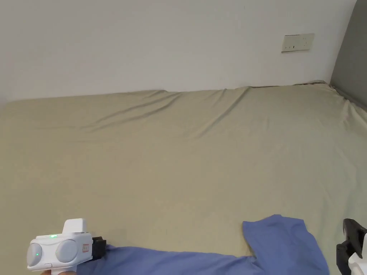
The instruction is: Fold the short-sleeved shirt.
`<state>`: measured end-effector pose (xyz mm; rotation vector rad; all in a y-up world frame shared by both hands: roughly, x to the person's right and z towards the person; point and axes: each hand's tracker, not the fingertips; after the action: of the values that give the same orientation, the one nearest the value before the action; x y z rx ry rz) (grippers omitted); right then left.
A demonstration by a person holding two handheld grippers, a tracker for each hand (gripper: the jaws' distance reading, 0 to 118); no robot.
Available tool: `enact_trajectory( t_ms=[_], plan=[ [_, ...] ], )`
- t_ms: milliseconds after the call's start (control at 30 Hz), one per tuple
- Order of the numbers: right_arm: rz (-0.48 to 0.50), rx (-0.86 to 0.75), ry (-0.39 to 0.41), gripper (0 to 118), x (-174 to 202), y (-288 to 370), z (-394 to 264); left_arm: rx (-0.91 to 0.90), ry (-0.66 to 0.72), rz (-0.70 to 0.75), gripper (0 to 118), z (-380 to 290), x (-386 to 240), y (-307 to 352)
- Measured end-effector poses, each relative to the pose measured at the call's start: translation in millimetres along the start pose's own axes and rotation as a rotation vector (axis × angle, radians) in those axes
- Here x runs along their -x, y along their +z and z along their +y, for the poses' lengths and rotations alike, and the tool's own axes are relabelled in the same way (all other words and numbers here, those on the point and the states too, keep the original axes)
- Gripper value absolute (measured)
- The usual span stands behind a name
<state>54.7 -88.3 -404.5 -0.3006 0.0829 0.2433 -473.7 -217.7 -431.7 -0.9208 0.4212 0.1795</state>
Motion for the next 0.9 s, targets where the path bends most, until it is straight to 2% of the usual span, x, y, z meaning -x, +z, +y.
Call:
enact_trajectory(
  t_ms=[100,133,167,300,333,367,400,433,500,533,600,700,800,900],
  plan=[
    [-0.001,0.030,0.000,1,-6,-5,-2,-0.027,-0.078,-0.054,12,-2,-18,13],
    [0.002,0.045,-0.011,1,-10,-8,-3,-0.033,-0.126,-0.040,4,-5,-25,16],
    [0.010,0.072,-0.022,1,-13,-12,-4,-0.048,-0.168,-0.008,4,-7,-32,20],
    [0.069,0.286,-0.066,2,-25,-49,-17,-0.118,-0.113,-0.043,3,-3,-42,67],
    [0.106,0.385,-0.045,4,-25,-62,-22,-0.125,-0.101,-0.061,3,-1,-35,71],
    [0.135,0.445,-0.052,13,-26,-74,-28,-0.138,-0.088,-0.074,3,0,-35,71],
    [0.166,0.487,-0.092,31,-26,-87,-37,-0.152,-0.061,-0.112,3,0,-34,81],
    [0.190,0.553,-0.080,64,-24,-100,-45,-0.168,-0.066,-0.118,3,0,-34,92],
    [0.189,0.629,-0.078,106,-18,-122,-61,-0.189,-0.062,-0.121,3,4,-17,111],
    [0.167,0.647,-0.074,111,-17,-133,-71,-0.195,-0.062,-0.131,3,5,-14,120],
    [0.145,0.659,-0.077,104,-12,-149,-83,-0.206,-0.060,-0.139,3,7,-7,126],
    [0.141,0.682,-0.071,78,-9,-173,-100,-0.221,-0.066,-0.140,3,9,-3,135],
    [0.163,0.677,-0.075,64,-3,-166,-102,-0.222,-0.072,-0.140,3,9,3,137],
    [0.194,0.640,-0.013,13,8,-155,-96,-0.217,-0.067,-0.137,3,3,-3,144]
  ],
)
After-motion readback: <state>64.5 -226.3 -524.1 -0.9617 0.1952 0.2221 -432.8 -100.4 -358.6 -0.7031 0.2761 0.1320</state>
